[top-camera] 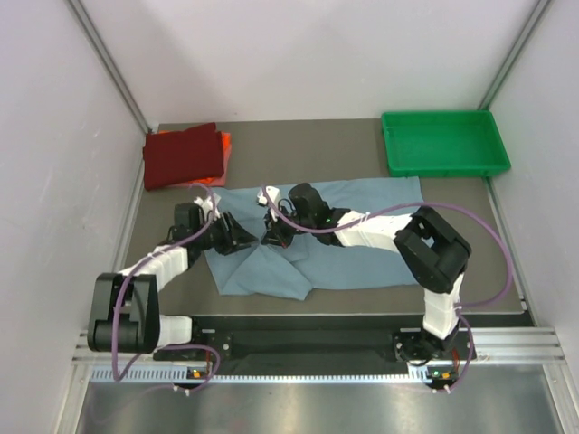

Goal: Fold and stack the t-shirts
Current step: Fold the tshirt

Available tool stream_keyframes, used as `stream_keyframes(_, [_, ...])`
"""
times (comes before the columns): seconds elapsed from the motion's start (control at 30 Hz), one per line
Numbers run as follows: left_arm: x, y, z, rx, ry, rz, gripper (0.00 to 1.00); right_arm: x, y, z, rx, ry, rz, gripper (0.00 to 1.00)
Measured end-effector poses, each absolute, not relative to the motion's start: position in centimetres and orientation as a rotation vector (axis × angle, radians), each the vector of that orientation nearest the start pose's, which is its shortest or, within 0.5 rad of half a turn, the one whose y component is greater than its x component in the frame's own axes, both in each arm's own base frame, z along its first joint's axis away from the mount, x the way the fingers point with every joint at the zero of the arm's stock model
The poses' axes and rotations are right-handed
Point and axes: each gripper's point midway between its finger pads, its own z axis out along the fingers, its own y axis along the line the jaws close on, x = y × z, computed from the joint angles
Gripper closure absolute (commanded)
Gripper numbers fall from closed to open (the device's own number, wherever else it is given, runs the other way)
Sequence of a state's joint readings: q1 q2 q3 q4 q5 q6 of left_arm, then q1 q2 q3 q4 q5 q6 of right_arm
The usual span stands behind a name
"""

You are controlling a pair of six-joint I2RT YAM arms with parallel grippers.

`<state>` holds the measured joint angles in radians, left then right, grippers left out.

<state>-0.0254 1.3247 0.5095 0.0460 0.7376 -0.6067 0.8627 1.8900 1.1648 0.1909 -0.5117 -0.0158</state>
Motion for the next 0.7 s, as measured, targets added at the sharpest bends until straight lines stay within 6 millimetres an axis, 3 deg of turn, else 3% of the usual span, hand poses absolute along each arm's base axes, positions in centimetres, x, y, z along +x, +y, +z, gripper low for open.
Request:
stream_keyframes(0.33, [28.5, -15.8, 9.9, -0.117, 2.130, -1.180, 0.54, 25.6, 44.0, 10.4, -1.195, 1.828, 1.128, 1.00])
stream_keyframes(0.5, [28.2, -16.1, 9.7, -0.092, 2.087, -1.204, 0.57, 25.4, 44.1, 10.3, -1.179, 1.840, 1.184, 1.00])
stream_keyframes(0.7, [27.4, -15.8, 8.5, -0.119, 2.091, -1.192, 0.57, 26.0, 43.4, 8.5, -1.126, 1.917, 1.271, 1.00])
